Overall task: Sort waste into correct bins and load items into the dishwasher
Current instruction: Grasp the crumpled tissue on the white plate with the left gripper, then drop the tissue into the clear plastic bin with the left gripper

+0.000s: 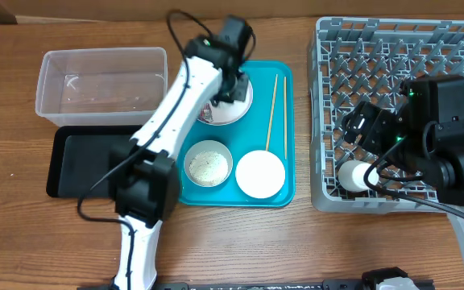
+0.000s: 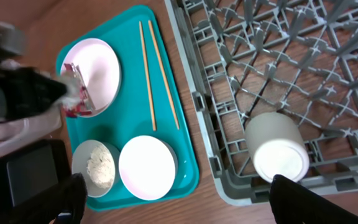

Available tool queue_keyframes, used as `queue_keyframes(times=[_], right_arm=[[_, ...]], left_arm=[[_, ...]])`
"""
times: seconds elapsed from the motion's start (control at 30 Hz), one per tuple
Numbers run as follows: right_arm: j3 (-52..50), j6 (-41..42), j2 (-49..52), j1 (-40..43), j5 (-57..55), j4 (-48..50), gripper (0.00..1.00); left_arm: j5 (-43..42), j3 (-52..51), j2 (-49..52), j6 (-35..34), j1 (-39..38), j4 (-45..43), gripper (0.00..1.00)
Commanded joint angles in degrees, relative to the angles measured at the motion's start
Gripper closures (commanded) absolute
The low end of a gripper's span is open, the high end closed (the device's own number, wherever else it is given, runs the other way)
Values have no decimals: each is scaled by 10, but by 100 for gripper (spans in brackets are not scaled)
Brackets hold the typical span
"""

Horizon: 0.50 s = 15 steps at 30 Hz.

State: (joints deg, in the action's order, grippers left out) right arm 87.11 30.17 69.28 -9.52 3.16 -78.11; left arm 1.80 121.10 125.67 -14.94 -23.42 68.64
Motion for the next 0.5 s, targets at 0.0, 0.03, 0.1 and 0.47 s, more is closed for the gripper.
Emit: queue_keyframes(times=[0.0,0.03,0.1,0.47], right_arm=[[6,-2,-3,-1,-1,-3,5],[6,-2,-3,-1,-1,-4,5],[6,-2,-3,-1,0,-7,5],[6,-2,-3,-1,0,-9,5]], left_arm=[[-5,36,-44,-8,42,31,96],[0,36,-48,-11,52,39,96],[38,36,-49,-42,81,68,96],[44,24,-41,-65,207,62,33]])
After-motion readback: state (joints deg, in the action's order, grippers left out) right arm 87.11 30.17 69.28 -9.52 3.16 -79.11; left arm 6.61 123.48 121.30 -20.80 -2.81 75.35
